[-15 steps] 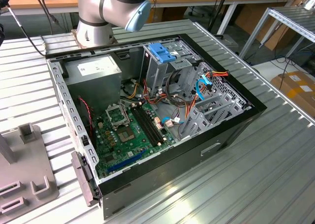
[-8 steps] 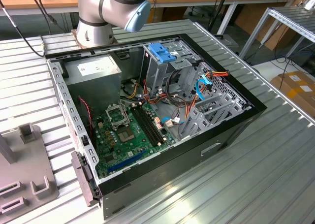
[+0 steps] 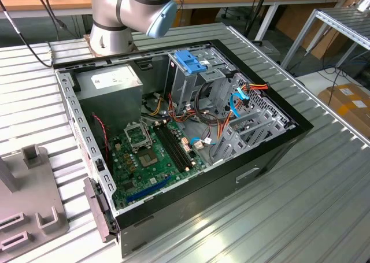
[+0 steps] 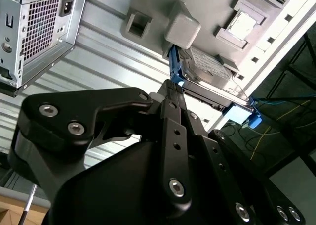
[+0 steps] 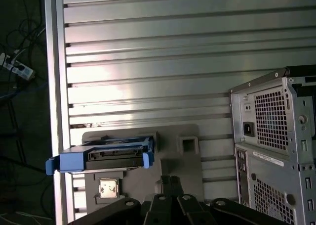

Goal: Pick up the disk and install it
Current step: 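Reach for the disk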

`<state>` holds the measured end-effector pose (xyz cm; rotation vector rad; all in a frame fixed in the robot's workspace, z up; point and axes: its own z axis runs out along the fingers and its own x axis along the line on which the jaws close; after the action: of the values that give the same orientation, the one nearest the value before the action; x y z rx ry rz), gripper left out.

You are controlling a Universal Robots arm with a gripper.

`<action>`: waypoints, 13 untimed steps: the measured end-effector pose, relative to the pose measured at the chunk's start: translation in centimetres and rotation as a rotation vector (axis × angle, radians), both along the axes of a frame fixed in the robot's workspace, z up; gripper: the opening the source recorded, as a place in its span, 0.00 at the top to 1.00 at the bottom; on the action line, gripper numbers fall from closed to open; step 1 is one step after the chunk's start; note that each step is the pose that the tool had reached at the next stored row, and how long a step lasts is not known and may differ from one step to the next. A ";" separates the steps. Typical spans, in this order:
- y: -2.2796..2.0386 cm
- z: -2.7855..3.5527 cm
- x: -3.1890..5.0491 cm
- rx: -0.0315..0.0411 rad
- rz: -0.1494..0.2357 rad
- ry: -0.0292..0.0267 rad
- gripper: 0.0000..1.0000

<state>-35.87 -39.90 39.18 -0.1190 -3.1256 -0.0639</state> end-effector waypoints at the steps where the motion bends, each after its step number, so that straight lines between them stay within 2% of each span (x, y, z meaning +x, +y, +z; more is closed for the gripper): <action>1: 0.00 -0.01 -0.18 0.0000 0.000 0.0000 0.89; 6: 0.00 -0.05 -1.55 0.0000 0.000 -0.0001 0.89; 13: 0.00 -0.08 -2.92 0.0000 0.000 -0.0001 0.89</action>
<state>-38.79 -39.89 39.09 -0.1189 -3.1256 -0.0639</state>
